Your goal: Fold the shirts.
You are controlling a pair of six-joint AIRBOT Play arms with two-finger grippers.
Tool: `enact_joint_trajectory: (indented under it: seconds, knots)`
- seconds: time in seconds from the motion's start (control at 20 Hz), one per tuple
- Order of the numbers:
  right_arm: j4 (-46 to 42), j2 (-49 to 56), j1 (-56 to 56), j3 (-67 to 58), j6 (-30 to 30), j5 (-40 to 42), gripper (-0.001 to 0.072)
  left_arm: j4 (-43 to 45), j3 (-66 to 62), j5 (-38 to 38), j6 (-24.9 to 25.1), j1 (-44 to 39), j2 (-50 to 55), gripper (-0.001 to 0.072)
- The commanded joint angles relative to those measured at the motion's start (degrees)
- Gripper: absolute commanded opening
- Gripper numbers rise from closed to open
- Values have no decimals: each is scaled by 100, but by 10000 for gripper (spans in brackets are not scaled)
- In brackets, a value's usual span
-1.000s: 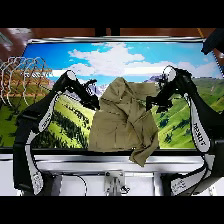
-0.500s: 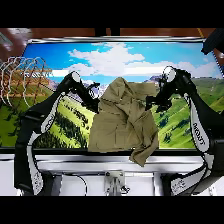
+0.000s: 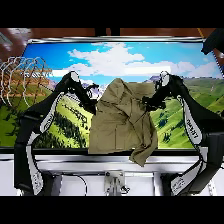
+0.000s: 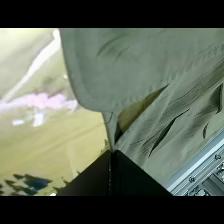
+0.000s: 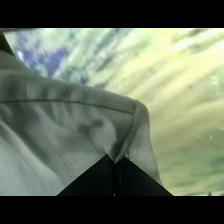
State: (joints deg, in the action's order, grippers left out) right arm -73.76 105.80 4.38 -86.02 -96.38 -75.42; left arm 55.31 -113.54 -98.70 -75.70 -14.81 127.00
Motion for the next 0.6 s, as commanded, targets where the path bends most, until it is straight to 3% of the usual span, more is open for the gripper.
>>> enact_joint_trajectory:
  seconds: [0.0,0.3,0.55]
  knots:
    - [157,15,2,-234,116,319,81,2,9,-264,13,0,-37,57]
    - [214,31,168,-2022,-101,1110,80,-31,568,-704,0,-177,-321,56]
    - [417,179,372,-2413,70,1167,81,-481,1687,-540,321,-695,-542,56]
